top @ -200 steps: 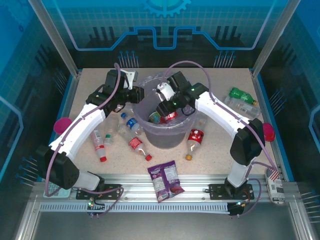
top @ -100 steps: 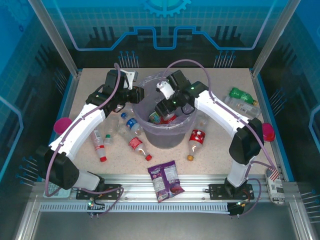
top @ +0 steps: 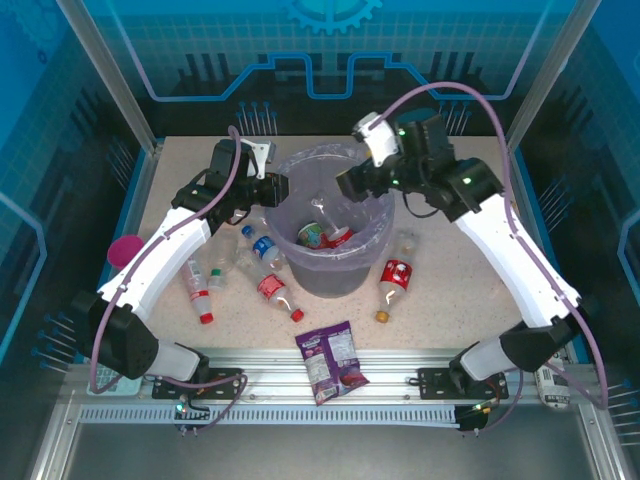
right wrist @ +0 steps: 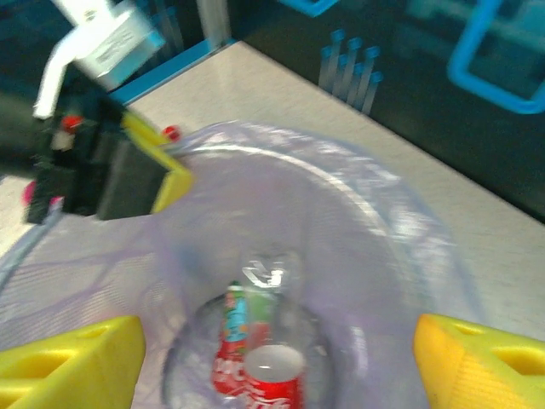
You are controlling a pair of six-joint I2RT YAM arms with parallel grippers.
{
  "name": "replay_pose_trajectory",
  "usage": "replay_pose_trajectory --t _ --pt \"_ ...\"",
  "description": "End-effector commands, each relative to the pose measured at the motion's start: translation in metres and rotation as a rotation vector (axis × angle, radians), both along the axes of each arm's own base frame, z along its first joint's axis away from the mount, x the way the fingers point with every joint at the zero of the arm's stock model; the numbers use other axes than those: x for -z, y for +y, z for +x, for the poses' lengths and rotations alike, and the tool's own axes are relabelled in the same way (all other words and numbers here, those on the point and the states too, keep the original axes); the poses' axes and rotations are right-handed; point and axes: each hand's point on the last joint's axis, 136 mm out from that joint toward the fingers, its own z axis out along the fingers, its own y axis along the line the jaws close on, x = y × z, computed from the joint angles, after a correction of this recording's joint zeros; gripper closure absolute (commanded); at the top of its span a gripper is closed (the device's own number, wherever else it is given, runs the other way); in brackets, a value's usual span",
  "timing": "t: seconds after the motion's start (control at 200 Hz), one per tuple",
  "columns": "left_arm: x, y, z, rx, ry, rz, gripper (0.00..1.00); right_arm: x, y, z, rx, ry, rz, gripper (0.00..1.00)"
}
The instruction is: Put the plastic bottles in the bin
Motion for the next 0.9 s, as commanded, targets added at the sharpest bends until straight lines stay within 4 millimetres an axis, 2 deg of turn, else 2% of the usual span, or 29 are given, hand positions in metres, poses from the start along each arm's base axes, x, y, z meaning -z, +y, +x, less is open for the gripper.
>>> replay_pose_trajectory --t 0.0,0.12,0.185,0.285,0.36,0.475,0.71,0.795,0.896 --pt "0.002 0.005 -0.004 -0.009 0.01 0.01 0.7 0.019 -0.053 0.016 0.188 0.033 -0.084 0.17" --pt "0.002 0.006 -0.005 -0.008 0.007 0.012 0.7 0.028 -0.107 0.024 0.387 0.081 -0.048 0.17" --pt "0.003 0.006 -0.005 -0.008 0.009 0.011 0.7 0.04 -0.138 0.025 0.511 0.127 -0.015 0.17" --pt "0.004 0.005 -0.005 -0.003 0.012 0.008 0.7 0.073 -0.178 0.021 0.665 0.234 0.03 0.18" --pt "0.004 0.004 -0.004 -0.003 0.012 0.007 0.7 0.102 -0.191 0.014 0.718 0.314 0.033 0.18" --pt "0.005 0.004 -0.004 -0.002 0.015 0.006 0.71 0.152 -0.192 0.001 0.739 0.447 0.047 0.17" --pt "0.004 0.003 -0.005 0.003 0.013 0.002 0.7 0.26 -0.162 -0.018 0.711 0.729 0.121 0.18" --pt "0.003 0.004 -0.005 0.001 0.01 0.004 0.7 0.284 -0.151 -0.018 0.708 0.756 0.153 0.18" --pt "0.003 0.003 -0.005 0.004 0.011 0.0 0.7 0.298 -0.139 -0.009 0.693 0.763 0.219 0.16"
